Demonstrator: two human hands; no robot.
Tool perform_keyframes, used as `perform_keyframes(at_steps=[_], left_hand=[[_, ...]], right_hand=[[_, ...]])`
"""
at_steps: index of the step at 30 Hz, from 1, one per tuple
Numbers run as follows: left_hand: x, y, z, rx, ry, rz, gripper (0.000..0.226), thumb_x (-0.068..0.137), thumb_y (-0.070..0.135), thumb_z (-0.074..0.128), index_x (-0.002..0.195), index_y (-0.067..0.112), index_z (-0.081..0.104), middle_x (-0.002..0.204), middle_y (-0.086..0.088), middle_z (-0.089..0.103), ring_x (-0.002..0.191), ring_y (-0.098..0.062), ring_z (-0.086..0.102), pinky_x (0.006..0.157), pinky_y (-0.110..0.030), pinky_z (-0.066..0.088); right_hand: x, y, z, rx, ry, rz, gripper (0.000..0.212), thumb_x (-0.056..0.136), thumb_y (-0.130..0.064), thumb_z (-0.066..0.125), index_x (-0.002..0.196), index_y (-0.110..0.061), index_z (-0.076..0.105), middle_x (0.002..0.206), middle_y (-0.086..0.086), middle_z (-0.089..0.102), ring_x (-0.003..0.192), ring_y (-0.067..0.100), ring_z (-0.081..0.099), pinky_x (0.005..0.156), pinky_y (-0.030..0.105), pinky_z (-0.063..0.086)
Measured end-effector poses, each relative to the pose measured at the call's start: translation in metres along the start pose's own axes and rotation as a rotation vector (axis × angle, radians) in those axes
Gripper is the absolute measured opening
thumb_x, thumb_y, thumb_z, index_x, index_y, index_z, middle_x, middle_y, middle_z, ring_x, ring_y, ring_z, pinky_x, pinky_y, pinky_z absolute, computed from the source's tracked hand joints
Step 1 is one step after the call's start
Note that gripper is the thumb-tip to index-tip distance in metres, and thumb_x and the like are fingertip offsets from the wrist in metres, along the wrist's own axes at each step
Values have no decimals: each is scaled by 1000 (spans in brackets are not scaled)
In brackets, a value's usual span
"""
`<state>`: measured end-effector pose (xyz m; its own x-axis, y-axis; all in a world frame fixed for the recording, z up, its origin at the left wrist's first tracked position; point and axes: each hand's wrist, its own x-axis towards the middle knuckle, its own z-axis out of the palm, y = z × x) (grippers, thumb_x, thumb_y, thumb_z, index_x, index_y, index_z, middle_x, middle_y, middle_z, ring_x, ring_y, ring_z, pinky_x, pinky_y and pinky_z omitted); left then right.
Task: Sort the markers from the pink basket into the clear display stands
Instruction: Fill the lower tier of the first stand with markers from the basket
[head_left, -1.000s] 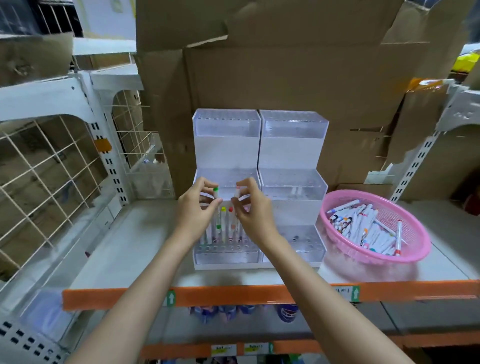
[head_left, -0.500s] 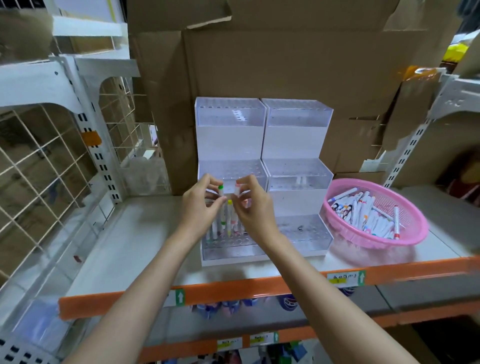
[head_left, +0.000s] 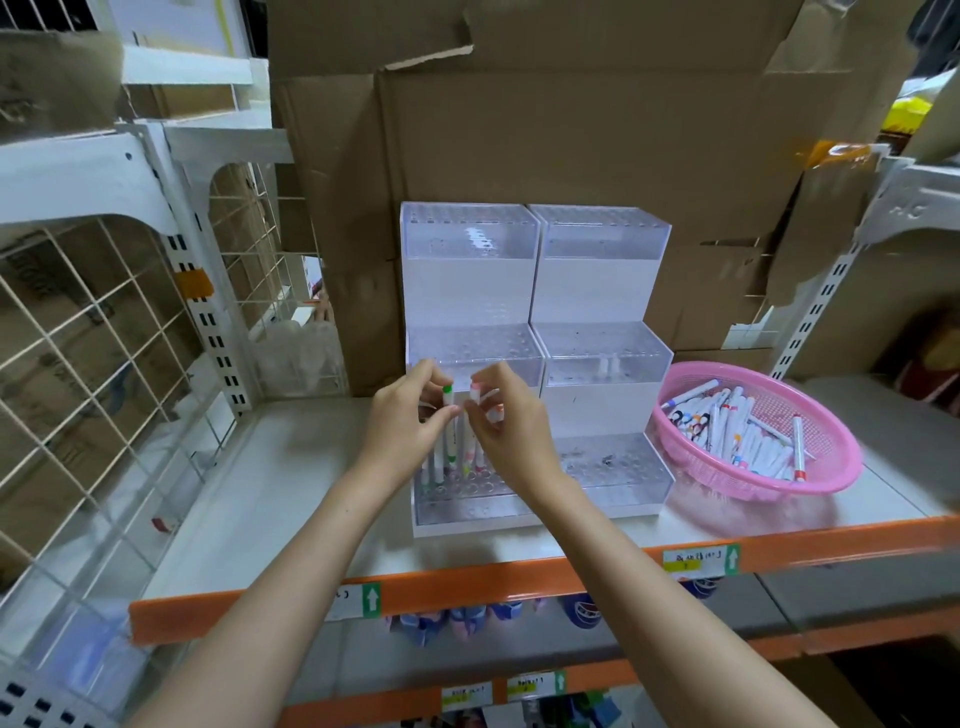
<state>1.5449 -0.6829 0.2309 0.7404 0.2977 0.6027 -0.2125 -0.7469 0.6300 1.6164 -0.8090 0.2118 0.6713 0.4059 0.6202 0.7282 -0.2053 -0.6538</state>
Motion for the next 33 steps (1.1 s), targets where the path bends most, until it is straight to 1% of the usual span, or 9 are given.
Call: perform_keyframes(at_steps=[5, 7, 10, 13, 15, 23, 28, 31, 33], left_hand=[[-3, -4, 2, 13, -13, 16, 21, 73, 3, 78, 81, 4, 58, 74, -3, 65, 72, -17, 64, 68, -25, 51], [-3, -6, 3, 37, -27, 50, 20, 73, 2, 78, 78, 4, 59, 74, -4, 64, 70, -19, 63, 67, -31, 51], [-4, -8, 4, 63, -29, 77, 20, 72, 3, 78, 77, 4, 59, 75, -4, 63, 69, -20, 61, 67, -37, 50], [-4, -8, 5, 96, -45, 105, 22, 70, 1, 80, 76, 5, 59, 76, -5, 61, 69, -19, 59, 66, -33, 48], [-4, -8, 5, 112, -57, 121, 23, 67, -1, 80, 74, 5, 59, 75, -6, 60, 67, -18, 57, 65, -30, 45], [-9, -16, 12, 175, -90, 169, 25, 64, -2, 81, 76, 7, 61, 83, -4, 56, 77, -20, 56, 69, -31, 45], [-12, -19, 12, 223, -89, 187, 25, 65, 1, 81, 80, 7, 62, 86, -3, 56, 80, -20, 56, 71, -29, 45], [-13, -17, 12, 223, -76, 192, 23, 67, 0, 79, 81, 6, 62, 87, -4, 56, 81, -21, 55, 72, -29, 44], [-14, -16, 10, 226, -59, 201, 21, 69, -1, 78, 84, 6, 65, 88, -4, 57, 83, -21, 55, 73, -28, 43]], right_hand=[[0, 0, -1, -9, -1, -4, 16, 88, -12, 65, 97, -10, 53, 85, -2, 58, 76, 17, 59, 62, 19, 44], [-1, 0, -1, -11, 0, -3, 16, 88, -11, 65, 97, -10, 52, 85, -3, 56, 75, 16, 58, 62, 18, 43], [-2, 0, -1, -25, -2, -2, 16, 87, -9, 64, 98, -10, 52, 85, -4, 56, 75, 16, 58, 63, 22, 45], [-3, 0, -2, -40, -5, 1, 16, 87, -8, 64, 98, -9, 52, 85, -5, 55, 76, 16, 57, 63, 26, 47], [-3, 0, -3, -41, -5, 3, 16, 87, -7, 64, 98, -8, 52, 86, -4, 55, 76, 16, 57, 63, 26, 47], [-5, -1, -5, -46, -3, 12, 16, 87, -8, 63, 98, -9, 52, 86, -1, 59, 76, 15, 58, 62, 13, 42], [-5, 0, -6, -37, -15, 27, 15, 89, -10, 63, 101, -9, 54, 88, 1, 60, 79, 17, 61, 65, 18, 46], [-5, -1, -6, -33, -24, 36, 13, 91, -9, 60, 104, -9, 57, 88, -2, 59, 83, 15, 61, 67, 11, 44], [-5, -1, -7, -27, -34, 34, 13, 92, -7, 58, 106, -10, 57, 92, -2, 62, 86, 16, 62, 70, 17, 48]])
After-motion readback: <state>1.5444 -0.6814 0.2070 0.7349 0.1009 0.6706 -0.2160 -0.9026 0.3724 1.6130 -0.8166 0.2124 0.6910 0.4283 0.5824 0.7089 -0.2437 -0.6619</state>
